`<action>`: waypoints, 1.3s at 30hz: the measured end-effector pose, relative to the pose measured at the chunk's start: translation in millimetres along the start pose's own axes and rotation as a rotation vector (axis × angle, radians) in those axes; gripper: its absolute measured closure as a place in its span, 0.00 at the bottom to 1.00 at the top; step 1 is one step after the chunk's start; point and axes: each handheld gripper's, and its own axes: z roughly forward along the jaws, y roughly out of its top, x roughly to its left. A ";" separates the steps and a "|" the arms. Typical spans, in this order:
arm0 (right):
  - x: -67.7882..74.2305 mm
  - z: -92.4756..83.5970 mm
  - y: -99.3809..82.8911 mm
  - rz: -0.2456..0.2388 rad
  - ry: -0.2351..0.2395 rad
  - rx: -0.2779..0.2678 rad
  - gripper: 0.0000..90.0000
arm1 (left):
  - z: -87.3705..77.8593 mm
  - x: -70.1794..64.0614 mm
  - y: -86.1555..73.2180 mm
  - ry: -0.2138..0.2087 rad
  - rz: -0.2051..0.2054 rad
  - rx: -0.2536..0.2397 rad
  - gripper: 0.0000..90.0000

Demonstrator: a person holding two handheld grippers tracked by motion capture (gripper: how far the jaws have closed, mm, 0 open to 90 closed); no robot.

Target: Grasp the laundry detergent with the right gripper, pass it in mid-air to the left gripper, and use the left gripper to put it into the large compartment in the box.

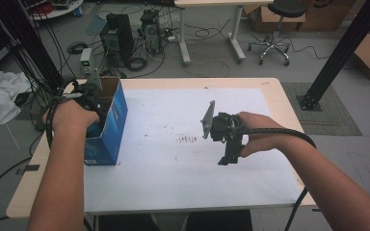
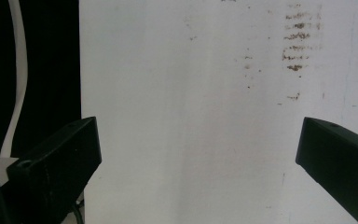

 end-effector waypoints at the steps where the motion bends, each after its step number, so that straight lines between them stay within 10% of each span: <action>1: 0.1 -0.3 0.5 -0.001 -0.001 0.000 0.00 | 1.1 0.3 -0.3 -0.001 0.002 -0.006 0.43; 39: 0.8 -5.1 4.5 -0.012 -0.017 -0.018 0.00 | -21.8 -3.7 -9.1 0.000 0.029 -0.095 0.36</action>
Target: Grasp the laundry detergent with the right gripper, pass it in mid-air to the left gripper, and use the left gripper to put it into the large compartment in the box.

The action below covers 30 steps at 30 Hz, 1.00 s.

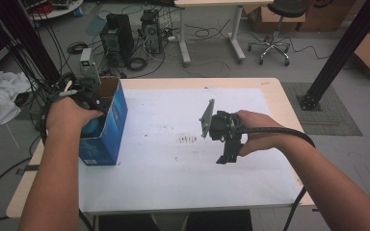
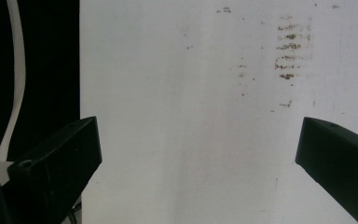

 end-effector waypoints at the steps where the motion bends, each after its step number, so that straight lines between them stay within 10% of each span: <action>1: 0.0 0.0 0.0 0.000 0.000 0.000 0.00 | 0.0 0.0 0.0 0.000 0.000 0.000 0.36; 17: -0.1 -2.0 -0.6 0.001 0.000 0.001 0.00 | -30.2 0.5 -6.5 0.027 -0.008 -0.031 0.29; 30: 0.3 -1.1 2.2 -0.003 0.001 0.000 0.00 | -65.3 -5.4 -14.4 0.076 0.070 -0.063 0.21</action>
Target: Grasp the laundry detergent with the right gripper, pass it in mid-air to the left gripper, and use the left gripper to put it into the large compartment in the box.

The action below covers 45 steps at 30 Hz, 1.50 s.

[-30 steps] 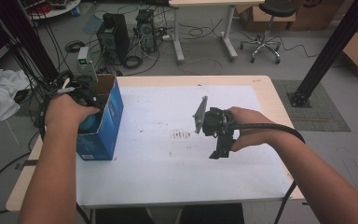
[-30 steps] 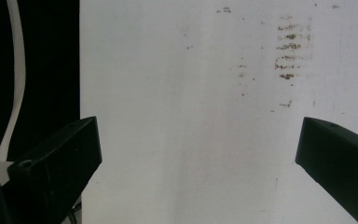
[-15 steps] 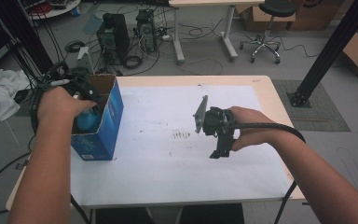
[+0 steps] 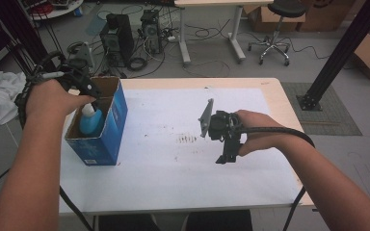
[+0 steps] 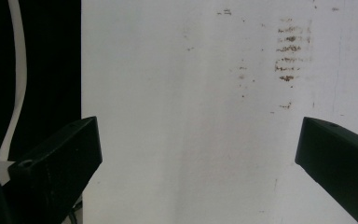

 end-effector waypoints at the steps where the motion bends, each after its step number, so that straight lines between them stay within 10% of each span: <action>1: 0.0 0.0 0.0 0.000 0.000 0.000 0.00 | 0.0 0.0 0.0 0.000 0.000 0.000 0.19; 4: 0.1 0.6 0.2 0.000 0.002 0.005 0.00 | -11.5 -3.5 -3.0 -0.047 0.049 -0.015 0.18; 19: 1.1 -0.6 -0.5 0.005 0.003 0.001 0.00 | -41.6 -35.0 -12.0 -0.022 0.238 -0.060 0.10; 28: 1.1 0.6 -3.7 0.012 0.005 0.001 0.00 | -50.5 -69.3 -17.8 -0.034 0.490 -0.036 0.06; 45: 1.0 -1.0 -9.8 0.032 0.001 0.011 0.00 | -50.3 -123.9 -29.1 -0.086 0.818 -0.056 0.00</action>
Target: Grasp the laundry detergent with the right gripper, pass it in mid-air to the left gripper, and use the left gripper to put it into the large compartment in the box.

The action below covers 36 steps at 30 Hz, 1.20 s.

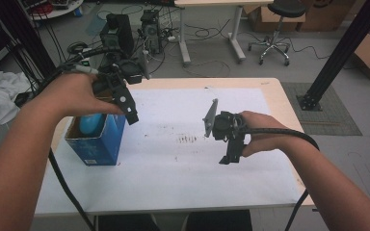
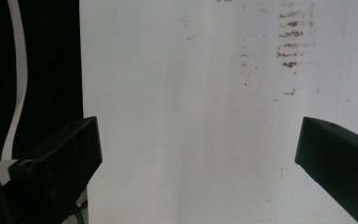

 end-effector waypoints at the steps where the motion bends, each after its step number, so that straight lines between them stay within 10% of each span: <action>1: -0.3 -0.9 -0.8 0.004 0.000 0.003 0.00 | 1.3 -2.1 1.4 -0.009 0.018 0.000 0.00; 11: -0.5 -3.7 -5.8 0.023 0.003 0.032 0.00 | 21.0 -32.4 12.6 -0.010 0.391 -0.006 0.00; 15: -2.4 -6.1 -8.4 0.030 -0.004 0.034 0.00 | 28.7 -39.8 16.9 -0.011 0.480 0.018 0.00; 36: 0.7 -10.5 -15.8 0.049 -0.010 0.037 0.00 | 33.3 -55.2 27.1 -0.010 0.558 0.040 0.00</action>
